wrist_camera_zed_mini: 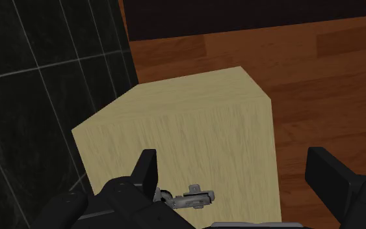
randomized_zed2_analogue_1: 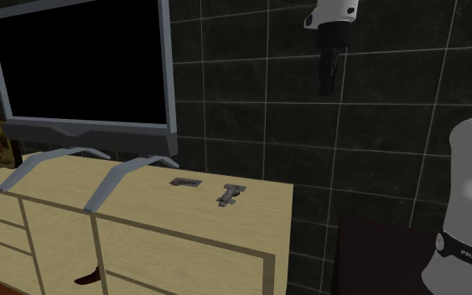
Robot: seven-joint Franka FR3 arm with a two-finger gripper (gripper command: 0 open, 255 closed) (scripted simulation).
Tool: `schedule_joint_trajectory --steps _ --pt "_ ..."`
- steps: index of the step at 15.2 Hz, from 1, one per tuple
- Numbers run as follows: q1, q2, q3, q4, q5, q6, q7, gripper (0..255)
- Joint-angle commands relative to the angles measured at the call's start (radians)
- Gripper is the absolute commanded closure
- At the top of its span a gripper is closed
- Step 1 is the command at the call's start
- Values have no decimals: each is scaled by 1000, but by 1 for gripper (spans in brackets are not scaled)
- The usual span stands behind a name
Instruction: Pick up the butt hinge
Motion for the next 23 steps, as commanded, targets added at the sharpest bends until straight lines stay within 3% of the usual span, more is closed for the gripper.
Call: schedule_joint_trajectory --steps 1,12,23 --pt "0 0 0 0 0 0 0 0" --pt "16 342 -99 4 22 331 -96 0" --pt "32 764 -159 176 150 559 -244 0"
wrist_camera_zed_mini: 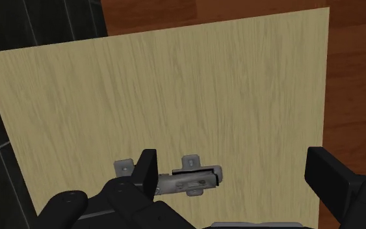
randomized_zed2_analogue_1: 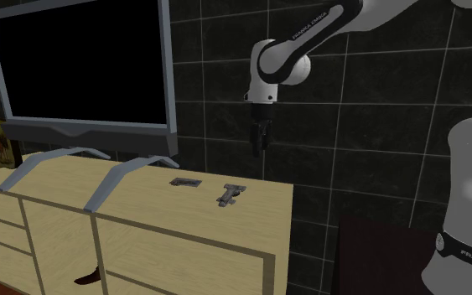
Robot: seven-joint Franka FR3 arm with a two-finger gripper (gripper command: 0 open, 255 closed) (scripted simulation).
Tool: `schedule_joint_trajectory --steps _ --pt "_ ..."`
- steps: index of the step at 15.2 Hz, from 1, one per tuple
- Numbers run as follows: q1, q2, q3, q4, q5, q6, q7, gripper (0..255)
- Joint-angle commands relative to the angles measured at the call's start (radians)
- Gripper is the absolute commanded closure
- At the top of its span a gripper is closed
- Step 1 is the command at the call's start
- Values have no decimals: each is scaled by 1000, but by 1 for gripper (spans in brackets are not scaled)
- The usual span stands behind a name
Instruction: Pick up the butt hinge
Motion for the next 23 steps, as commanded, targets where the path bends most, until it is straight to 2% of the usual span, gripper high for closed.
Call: schedule_joint_trajectory --steps 1,10,18,23 --pt "-1 82 -3 43 33 33 -30 0" --pt "-45 443 29 317 167 90 -148 0" --pt "-101 776 78 668 226 52 -193 0" --pt "-106 821 85 673 234 92 -200 0"
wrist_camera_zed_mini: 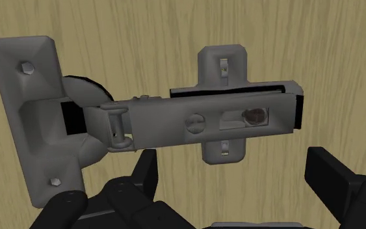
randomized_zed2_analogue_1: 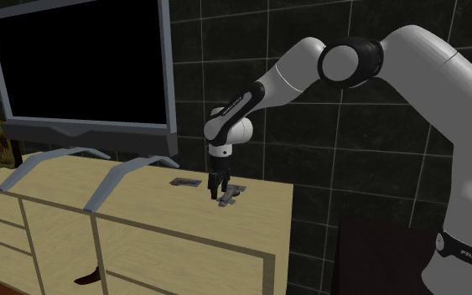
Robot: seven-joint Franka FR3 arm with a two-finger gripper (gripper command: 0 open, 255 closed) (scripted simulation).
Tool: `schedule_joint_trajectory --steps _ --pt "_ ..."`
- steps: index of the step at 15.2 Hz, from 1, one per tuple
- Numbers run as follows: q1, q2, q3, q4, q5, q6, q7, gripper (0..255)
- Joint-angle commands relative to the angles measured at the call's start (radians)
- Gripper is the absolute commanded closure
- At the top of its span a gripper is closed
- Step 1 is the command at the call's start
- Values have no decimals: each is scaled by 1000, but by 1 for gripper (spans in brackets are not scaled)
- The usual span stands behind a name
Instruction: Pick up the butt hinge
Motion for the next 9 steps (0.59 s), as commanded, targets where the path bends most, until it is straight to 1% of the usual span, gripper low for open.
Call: schedule_joint_trajectory --steps 1,5,6,9 --pt "-2 21 3 5 4 16 -4 0" --pt "-4 36 5 8 6 28 -6 0" --pt "-4 36 5 8 6 28 -6 255" --pt "-4 38 5 13 6 25 -6 255"
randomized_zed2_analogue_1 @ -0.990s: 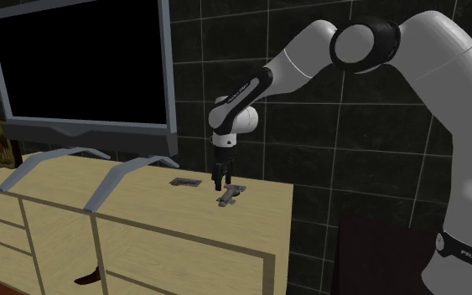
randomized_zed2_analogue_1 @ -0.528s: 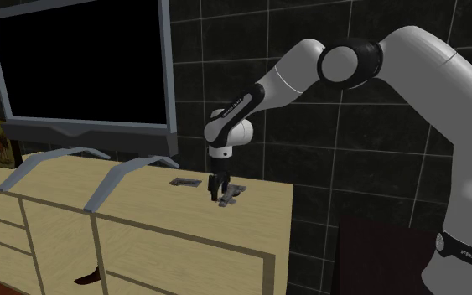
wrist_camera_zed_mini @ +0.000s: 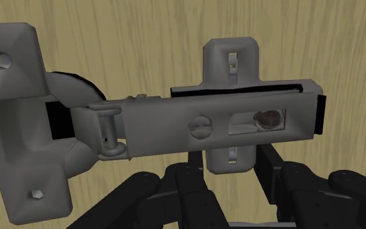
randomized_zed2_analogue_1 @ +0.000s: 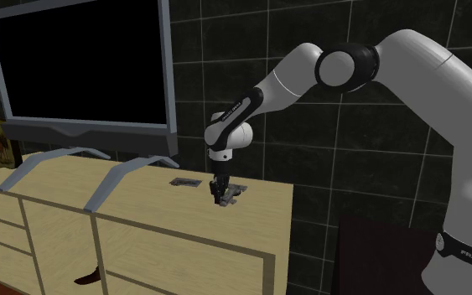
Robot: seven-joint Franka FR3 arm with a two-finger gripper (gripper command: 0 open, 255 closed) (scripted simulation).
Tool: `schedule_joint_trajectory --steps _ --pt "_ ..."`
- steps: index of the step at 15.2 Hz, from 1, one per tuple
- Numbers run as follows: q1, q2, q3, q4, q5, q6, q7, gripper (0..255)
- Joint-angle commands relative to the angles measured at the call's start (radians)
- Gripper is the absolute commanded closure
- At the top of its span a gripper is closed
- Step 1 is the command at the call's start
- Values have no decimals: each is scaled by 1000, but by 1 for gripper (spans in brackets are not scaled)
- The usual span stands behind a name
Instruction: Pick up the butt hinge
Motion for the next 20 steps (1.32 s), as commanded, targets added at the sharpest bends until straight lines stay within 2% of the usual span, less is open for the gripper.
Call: schedule_joint_trajectory --steps 1,6,20 --pt "2 4 3 1 1 0 0 255" --pt "3 1 3 -5 1 3 -1 255" --pt "13 -121 -15 -13 -21 -110 21 255"
